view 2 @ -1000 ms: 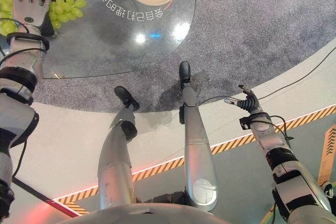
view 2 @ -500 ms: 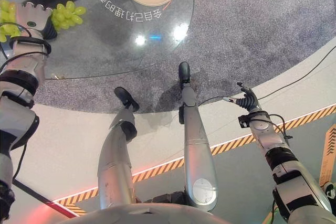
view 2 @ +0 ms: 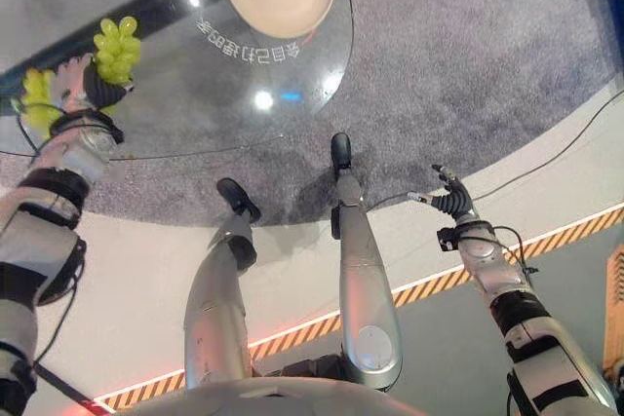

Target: Pick up fruits into the plate

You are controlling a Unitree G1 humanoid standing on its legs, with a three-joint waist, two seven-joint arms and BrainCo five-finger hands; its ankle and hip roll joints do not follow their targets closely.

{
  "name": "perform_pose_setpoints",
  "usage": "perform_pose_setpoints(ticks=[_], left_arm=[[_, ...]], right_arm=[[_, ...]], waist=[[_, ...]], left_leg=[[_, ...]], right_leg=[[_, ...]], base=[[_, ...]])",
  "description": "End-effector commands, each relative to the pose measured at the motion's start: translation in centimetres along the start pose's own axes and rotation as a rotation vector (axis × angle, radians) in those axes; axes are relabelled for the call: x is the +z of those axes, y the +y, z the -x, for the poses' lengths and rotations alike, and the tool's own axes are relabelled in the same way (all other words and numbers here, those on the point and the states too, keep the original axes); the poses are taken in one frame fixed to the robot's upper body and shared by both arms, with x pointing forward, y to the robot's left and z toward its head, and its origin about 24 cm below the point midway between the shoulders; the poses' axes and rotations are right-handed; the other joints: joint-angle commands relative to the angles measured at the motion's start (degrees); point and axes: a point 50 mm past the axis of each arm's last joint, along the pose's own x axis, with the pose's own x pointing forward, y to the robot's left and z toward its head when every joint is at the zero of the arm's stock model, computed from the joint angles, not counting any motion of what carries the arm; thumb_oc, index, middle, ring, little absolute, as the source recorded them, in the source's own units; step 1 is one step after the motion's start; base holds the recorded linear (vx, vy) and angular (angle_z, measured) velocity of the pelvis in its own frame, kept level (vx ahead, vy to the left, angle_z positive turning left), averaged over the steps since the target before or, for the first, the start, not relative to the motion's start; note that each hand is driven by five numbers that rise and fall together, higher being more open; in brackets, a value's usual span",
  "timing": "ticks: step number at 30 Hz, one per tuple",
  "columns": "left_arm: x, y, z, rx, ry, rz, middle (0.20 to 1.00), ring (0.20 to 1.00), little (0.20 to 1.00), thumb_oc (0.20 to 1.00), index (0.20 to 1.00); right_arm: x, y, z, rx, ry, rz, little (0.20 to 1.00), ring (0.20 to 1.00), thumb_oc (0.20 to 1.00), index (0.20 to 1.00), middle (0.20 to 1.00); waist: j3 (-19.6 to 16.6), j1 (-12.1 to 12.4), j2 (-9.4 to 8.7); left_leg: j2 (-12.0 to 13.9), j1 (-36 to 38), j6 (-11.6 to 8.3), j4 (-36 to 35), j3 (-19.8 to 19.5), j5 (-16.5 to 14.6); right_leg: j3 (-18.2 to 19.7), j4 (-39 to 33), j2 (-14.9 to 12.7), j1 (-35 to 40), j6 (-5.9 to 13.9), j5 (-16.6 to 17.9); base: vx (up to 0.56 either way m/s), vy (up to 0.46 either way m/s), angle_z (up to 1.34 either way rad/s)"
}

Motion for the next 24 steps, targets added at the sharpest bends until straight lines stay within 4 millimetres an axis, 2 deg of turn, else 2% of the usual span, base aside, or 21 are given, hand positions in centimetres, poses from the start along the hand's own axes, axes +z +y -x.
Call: perform_pose_setpoints(ticks=[1, 8, 13, 18, 19, 21, 24], left_arm=[[-1.9, 2.2, 0.0, 0.13, 0.048, 0.163, 0.2, 0.2, 0.2, 0.2, 0.2], [-2.7, 0.7, 2.2, 0.127, 0.012, 0.305, 0.2, 0.2, 0.2, 0.2, 0.2], [-1.9, 0.8, 3.3, 0.122, -0.058, 0.393, 0.2, 0.2, 0.2, 0.2, 0.2], [-1.6, -0.8, 6.1, 0.042, -0.139, 0.466, 0.2, 0.2, 0.2, 0.2, 0.2], [-1.5, -1.3, 7.2, 0.0, -0.163, 0.487, 0.2, 0.2, 0.2, 0.2, 0.2], [-1.1, -1.5, 8.2, -0.051, -0.196, 0.5, 0.2, 0.2, 0.2, 0.2, 0.2], [-0.1, -1.5, 9.9, -0.169, -0.273, 0.556, 0.2, 0.2, 0.2, 0.2, 0.2]], right_arm=[[-1.3, 1.2, 1.8, -0.007, 0.003, -0.057, 1.0, 1.0, 1.0, 1.0, 1.0], [-1.9, 2.1, 2.6, 0.019, 0.014, -0.052, 1.0, 1.0, 1.0, 1.0, 1.0], [-2.0, 2.7, 3.4, 0.079, 0.008, -0.08, 1.0, 1.0, 1.0, 1.0, 1.0], [-1.4, 3.9, 3.9, 0.19, -0.031, -0.093, 1.0, 1.0, 1.0, 1.0, 1.0], [-1.3, 4.2, 4.2, 0.229, -0.036, -0.103, 1.0, 1.0, 1.0, 1.0, 1.0], [-1.2, 4.3, 4.3, 0.268, -0.025, -0.113, 1.0, 1.0, 1.0, 1.0, 1.0], [-0.1, 4.2, 4.1, 0.361, -0.044, -0.107, 1.0, 1.0, 1.0, 1.0, 1.0]], waist=[[0.08, 2.53, -2.26], [0.07, 4.81, -0.75], [-3.59, 6.6, 0.2], [-9.15, 8.22, 1.72], [-11.21, 8.92, 2.11], [-13.29, 9.73, 2.41], [-16.72, 11.29, 3.11]], left_leg=[[-7.34, 3.51, -0.99, -2.07, -5.38, -3.45], [-7.39, 14.92, -1.21, -5.87, -5.64, -3.37], [-6.92, 21.05, -1.23, -9.16, -6.5, -3.28], [-6.22, 27.73, -1.95, -13.93, -7.76, -2.51], [-6.03, 29.4, -1.97, -15.0, -8.1, -2.32], [-5.7, 30.76, -2.04, -15.4, -8.42, -2.36], [-5.22, 33.2, -2.21, -16.01, -9.38, -2.64]], right_leg=[[-2.26, -1.45, 2.72, 5.85, 1.71, -4.79], [-4.41, -2.86, 0.86, 16.88, 2.23, -6.28], [-5.47, -4.46, -0.43, 23.57, 2.54, -7.44], [-7.62, -8.05, -1.05, 31.2, 2.93, -7.75], [-8.57, -8.81, -1.34, 33.15, 3.0, -7.85], [-9.24, -9.05, -1.38, 35.0, 2.87, -8.26], [-10.34, -9.79, -0.94, 38.59, 2.42, -9.13]], base=[[-0.02, -0.08, 0.09], [0.0, -0.009, 0.15], [0.02, -0.046, 0.12], [0.13, -0.018, 0.13], [0.19, -0.044, 0.17], [0.23, -0.082, 0.18], [0.17, -0.085, 0.23]])
